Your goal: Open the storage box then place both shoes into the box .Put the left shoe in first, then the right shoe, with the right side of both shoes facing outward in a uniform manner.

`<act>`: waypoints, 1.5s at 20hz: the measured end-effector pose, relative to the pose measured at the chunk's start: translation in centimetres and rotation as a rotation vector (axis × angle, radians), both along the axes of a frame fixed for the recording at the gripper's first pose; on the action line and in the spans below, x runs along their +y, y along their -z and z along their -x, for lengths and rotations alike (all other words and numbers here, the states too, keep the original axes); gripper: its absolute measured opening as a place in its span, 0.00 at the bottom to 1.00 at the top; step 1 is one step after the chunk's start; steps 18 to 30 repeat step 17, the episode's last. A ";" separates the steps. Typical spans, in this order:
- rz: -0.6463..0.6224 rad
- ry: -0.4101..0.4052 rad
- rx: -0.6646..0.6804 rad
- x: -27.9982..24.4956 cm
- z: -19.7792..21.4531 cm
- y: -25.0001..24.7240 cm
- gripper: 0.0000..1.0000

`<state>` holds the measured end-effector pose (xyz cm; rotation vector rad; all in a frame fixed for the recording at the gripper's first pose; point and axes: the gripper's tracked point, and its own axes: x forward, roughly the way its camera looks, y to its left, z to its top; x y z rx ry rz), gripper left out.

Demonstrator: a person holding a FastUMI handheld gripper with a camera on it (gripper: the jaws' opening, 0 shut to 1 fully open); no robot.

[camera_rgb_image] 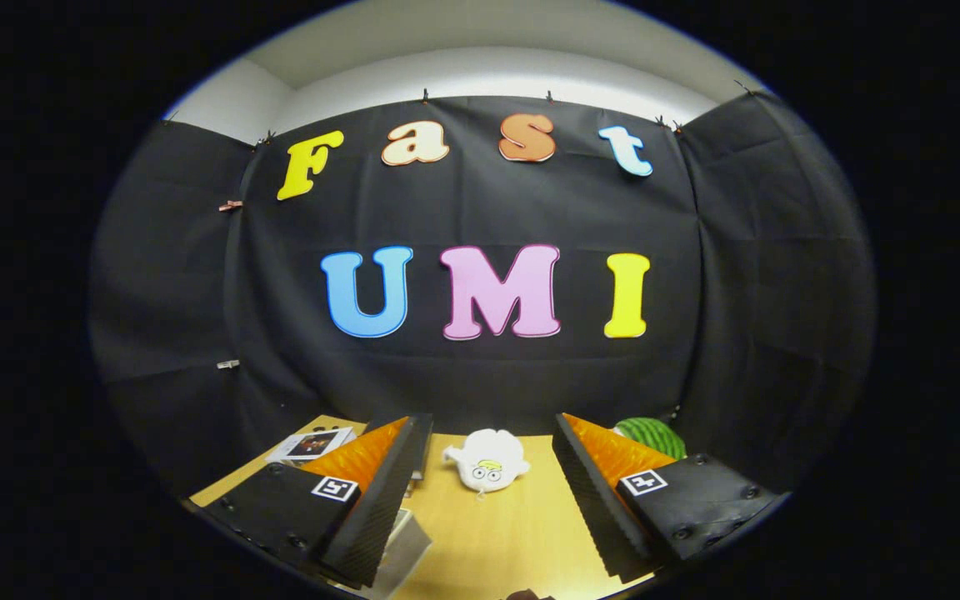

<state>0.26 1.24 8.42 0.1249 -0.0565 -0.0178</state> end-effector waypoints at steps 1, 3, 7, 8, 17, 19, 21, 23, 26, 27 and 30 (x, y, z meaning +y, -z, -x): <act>0.005 0.011 0.000 -1.1 -0.1 0.2 0.98; 0.013 0.053 0.002 -4.4 -0.4 0.7 0.98; 0.031 0.123 -0.008 -10.2 -0.4 2.0 0.97; 0.043 0.135 -0.006 -11.5 -0.5 2.6 0.97; 0.082 0.135 -0.041 -17.4 -1.9 4.7 0.97; 0.082 0.135 -0.041 -17.4 -1.9 4.7 0.97; 0.082 0.135 -0.041 -17.4 -1.9 4.7 0.97; 0.082 0.135 -0.041 -17.4 -1.9 4.7 0.97; 0.082 0.135 -0.041 -17.4 -1.9 4.7 0.97; 0.082 0.135 -0.041 -17.4 -1.9 4.7 0.97; 0.082 0.135 -0.041 -17.4 -1.9 4.7 0.97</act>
